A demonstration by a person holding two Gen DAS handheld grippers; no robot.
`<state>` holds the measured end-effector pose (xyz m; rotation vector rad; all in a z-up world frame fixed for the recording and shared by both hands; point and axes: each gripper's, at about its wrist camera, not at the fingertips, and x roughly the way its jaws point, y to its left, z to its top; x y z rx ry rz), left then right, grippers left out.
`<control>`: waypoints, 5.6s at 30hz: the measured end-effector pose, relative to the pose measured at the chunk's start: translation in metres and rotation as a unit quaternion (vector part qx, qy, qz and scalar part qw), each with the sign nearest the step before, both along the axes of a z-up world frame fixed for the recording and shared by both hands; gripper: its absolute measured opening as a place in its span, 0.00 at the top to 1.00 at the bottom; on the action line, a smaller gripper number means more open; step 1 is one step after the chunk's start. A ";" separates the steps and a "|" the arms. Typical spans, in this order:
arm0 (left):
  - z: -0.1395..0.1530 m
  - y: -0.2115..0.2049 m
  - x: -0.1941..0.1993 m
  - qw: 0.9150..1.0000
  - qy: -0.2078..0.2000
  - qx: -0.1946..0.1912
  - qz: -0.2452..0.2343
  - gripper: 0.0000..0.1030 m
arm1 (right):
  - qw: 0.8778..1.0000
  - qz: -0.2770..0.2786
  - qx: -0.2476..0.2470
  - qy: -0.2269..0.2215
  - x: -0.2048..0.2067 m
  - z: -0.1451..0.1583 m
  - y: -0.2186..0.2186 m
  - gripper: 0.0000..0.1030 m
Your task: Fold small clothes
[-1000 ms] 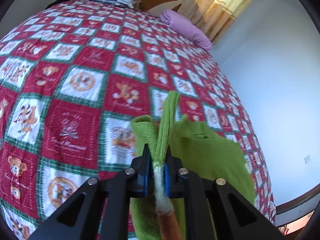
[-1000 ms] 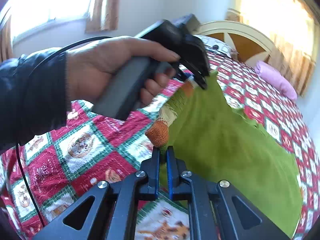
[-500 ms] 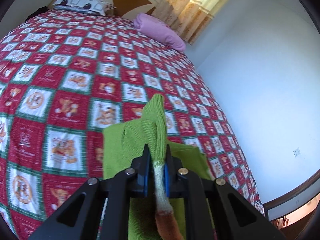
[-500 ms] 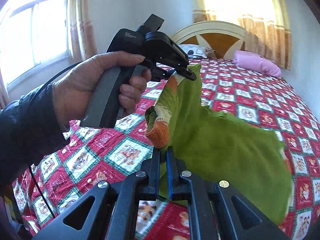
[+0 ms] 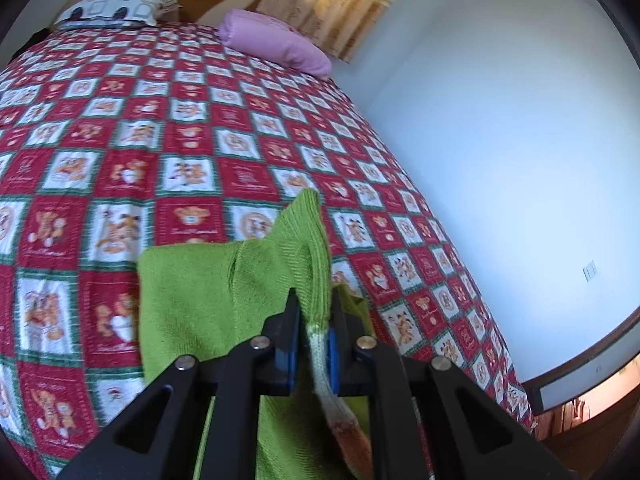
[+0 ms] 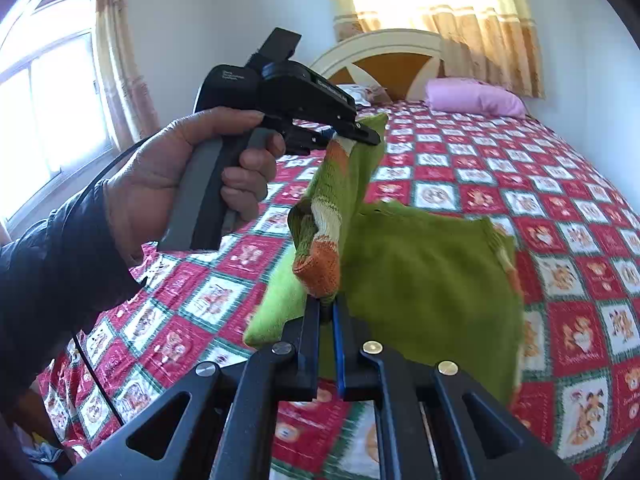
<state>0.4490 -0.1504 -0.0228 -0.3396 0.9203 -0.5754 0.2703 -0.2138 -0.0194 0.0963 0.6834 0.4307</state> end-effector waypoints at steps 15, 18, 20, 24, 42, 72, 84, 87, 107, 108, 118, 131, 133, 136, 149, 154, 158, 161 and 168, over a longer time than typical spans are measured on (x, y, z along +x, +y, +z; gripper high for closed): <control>-0.041 -0.102 0.005 0.998 0.022 0.044 -0.049 0.88 | 0.993 -0.071 0.064 0.074 -0.005 -0.032 -0.086 0.95; -0.055 -0.116 0.008 0.997 0.033 0.054 -0.052 0.88 | 0.988 -0.084 0.085 0.096 -0.004 -0.044 -0.103 0.95; -0.063 -0.124 0.009 0.996 0.035 0.063 -0.054 0.88 | 0.985 -0.095 0.094 0.108 -0.003 -0.054 -0.111 0.95; -0.071 -0.139 0.008 0.994 0.028 0.086 -0.061 0.85 | 0.981 -0.103 0.106 0.124 -0.004 -0.068 -0.121 0.96; -0.048 -0.036 -0.105 0.973 -0.133 0.189 -0.007 0.25 | 0.980 -0.138 0.126 0.063 0.013 -0.021 -0.158 0.43; -0.068 0.007 -0.124 0.972 -0.133 0.181 0.061 0.04 | 0.992 -0.122 -0.007 0.024 0.075 -0.006 -0.100 0.61; -0.110 0.003 -0.110 0.979 -0.083 0.176 0.066 0.00 | 0.983 -0.113 0.016 0.146 0.092 -0.089 -0.126 0.47; -0.109 0.005 -0.110 0.980 -0.081 0.169 0.067 0.00 | 0.983 -0.110 0.024 0.142 0.087 -0.086 -0.126 0.47; -0.104 -0.009 -0.110 0.980 -0.103 0.161 0.050 0.00 | 0.974 -0.124 0.110 0.156 0.160 -0.086 -0.162 0.41; -0.105 -0.010 -0.110 0.981 -0.100 0.160 0.049 0.00 | 0.973 -0.124 0.114 0.158 0.162 -0.089 -0.163 0.41; -0.112 -0.016 -0.103 0.985 -0.079 0.150 0.026 0.00 | 0.972 -0.116 0.129 0.159 0.183 -0.099 -0.165 0.41; -0.119 -0.020 -0.098 0.991 -0.056 0.125 -0.001 0.00 | 0.967 -0.073 0.178 0.169 0.196 -0.109 -0.164 0.45; -0.119 -0.020 -0.098 0.991 -0.056 0.122 -0.003 0.00 | 0.966 -0.071 0.177 0.172 0.197 -0.109 -0.163 0.47; -0.119 -0.019 -0.100 0.991 -0.059 0.116 -0.008 0.02 | 0.965 -0.067 0.180 0.179 0.201 -0.110 -0.162 0.54; -0.115 -0.024 -0.106 0.992 -0.075 0.095 -0.043 0.25 | 0.961 -0.047 0.194 0.190 0.212 -0.116 -0.159 0.58; -0.114 -0.027 -0.107 0.991 -0.080 0.095 -0.051 0.33 | 0.960 -0.041 0.202 0.189 0.212 -0.121 -0.159 0.62; -0.108 -0.035 -0.111 0.987 -0.093 0.117 -0.051 0.40 | 0.967 -0.048 0.173 0.179 0.208 -0.114 -0.153 0.67; -0.107 -0.037 -0.109 0.987 -0.086 0.126 -0.045 0.42 | 0.975 -0.064 0.136 0.165 0.204 -0.104 -0.141 0.68; -0.095 -0.046 -0.112 0.981 -0.094 0.167 -0.038 0.57 | 0.973 -0.077 0.144 0.165 0.200 -0.096 -0.147 0.72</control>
